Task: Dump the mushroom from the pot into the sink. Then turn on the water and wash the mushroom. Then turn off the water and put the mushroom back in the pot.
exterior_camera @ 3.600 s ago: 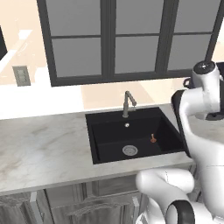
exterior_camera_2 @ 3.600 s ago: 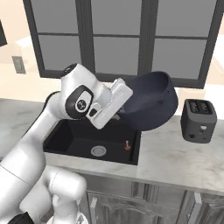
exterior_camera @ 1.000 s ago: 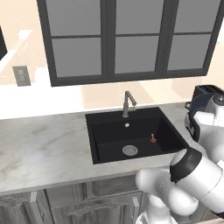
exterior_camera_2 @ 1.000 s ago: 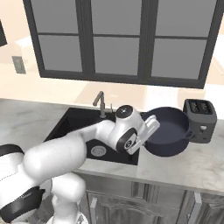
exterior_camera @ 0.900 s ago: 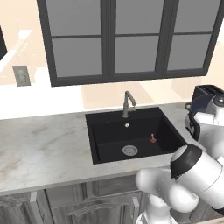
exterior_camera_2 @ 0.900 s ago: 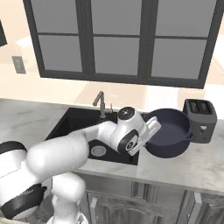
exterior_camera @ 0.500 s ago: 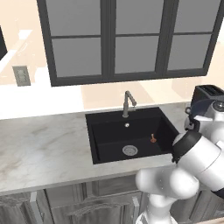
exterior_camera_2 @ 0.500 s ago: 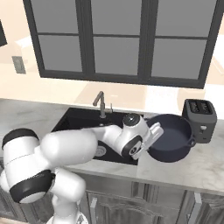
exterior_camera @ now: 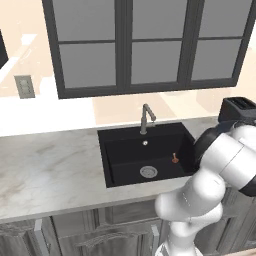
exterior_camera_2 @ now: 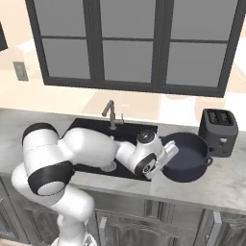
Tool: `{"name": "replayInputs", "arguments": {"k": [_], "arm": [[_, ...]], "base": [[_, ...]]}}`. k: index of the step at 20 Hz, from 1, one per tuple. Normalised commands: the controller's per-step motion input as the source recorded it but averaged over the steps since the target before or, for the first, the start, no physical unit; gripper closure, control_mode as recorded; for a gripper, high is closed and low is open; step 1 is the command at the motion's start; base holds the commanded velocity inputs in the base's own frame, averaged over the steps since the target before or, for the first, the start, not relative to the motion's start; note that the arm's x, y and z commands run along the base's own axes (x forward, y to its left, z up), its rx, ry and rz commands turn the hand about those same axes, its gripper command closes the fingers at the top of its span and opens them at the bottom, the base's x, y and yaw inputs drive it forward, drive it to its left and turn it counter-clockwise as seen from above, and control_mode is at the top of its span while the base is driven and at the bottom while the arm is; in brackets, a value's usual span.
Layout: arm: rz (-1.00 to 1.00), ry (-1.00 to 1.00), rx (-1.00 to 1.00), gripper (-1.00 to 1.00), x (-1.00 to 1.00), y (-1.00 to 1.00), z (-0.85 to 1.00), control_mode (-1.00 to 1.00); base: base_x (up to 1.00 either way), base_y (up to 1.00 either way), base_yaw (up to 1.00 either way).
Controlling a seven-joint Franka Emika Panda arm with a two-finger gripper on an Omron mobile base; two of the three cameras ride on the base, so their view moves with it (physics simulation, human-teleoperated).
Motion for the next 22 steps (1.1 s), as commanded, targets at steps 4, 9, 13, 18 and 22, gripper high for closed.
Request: {"name": "replayInputs", "arguments": {"k": [4,9,13,18,22], "arm": [[0.0,0.02,0.0,1.0,0.22,-0.06,-0.38,-1.0],[0.0,0.0,0.0,1.0,0.18,-0.15,-0.33,-1.0],[0.0,0.0,0.0,-1.0,0.11,-0.08,-0.25,-1.0],[0.01,-0.06,0.0,-1.0,-0.02,0.0,-0.02,-1.0],[0.03,-0.14,0.0,-1.0,-0.1,0.0,0.08,-1.0]], "base": [[0.0,0.0,0.0],[0.0,0.0,0.0],[0.0,0.0,0.0],[0.0,0.0,0.0],[0.0,0.0,0.0]]}}
